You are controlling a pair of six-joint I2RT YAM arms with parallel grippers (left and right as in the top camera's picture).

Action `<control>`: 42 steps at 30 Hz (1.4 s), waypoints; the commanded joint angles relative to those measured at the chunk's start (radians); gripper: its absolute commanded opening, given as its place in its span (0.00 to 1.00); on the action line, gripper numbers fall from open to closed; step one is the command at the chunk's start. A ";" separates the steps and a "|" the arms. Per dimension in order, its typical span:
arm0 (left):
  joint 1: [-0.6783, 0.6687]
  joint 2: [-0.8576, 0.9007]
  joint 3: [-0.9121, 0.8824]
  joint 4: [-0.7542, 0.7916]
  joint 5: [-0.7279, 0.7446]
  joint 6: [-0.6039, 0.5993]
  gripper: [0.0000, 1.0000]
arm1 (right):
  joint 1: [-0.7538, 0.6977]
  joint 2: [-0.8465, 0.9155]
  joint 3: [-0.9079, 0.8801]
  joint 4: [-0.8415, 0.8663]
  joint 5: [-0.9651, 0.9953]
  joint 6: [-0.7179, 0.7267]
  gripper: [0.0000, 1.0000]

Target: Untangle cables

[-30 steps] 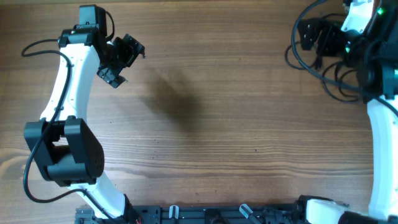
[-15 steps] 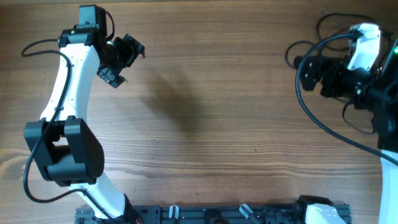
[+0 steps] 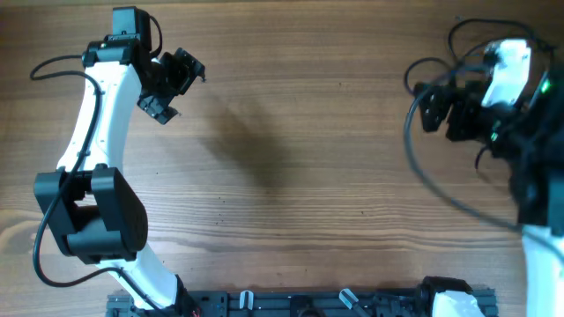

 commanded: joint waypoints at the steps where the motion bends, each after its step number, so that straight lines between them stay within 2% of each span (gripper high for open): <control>1: -0.005 -0.011 -0.003 0.001 -0.009 -0.010 1.00 | 0.053 -0.230 -0.241 0.216 0.127 -0.016 1.00; 9: -0.005 -0.011 -0.003 0.001 -0.009 -0.010 1.00 | 0.056 -0.769 -0.897 0.838 0.180 -0.005 1.00; 14: -0.005 -0.011 -0.003 0.001 -0.009 -0.010 1.00 | 0.056 -0.979 -1.169 1.006 0.192 0.093 1.00; 17: -0.005 -0.011 -0.003 0.001 -0.009 -0.010 1.00 | 0.056 -1.041 -1.236 1.008 0.191 0.095 1.00; 21: -0.005 -0.011 -0.003 0.001 -0.009 -0.010 0.99 | 0.056 -1.040 -1.253 0.964 0.207 0.076 1.00; 25: -0.005 -0.011 -0.003 0.001 -0.009 -0.010 1.00 | 0.056 -1.039 -1.253 0.756 0.208 0.055 1.00; 29: -0.005 -0.011 -0.003 0.001 -0.009 -0.010 1.00 | 0.056 -1.015 -1.253 0.771 0.203 0.139 1.00; 42: -0.005 -0.011 -0.003 0.001 -0.009 -0.010 1.00 | 0.056 -1.012 -1.253 0.771 0.202 0.142 1.00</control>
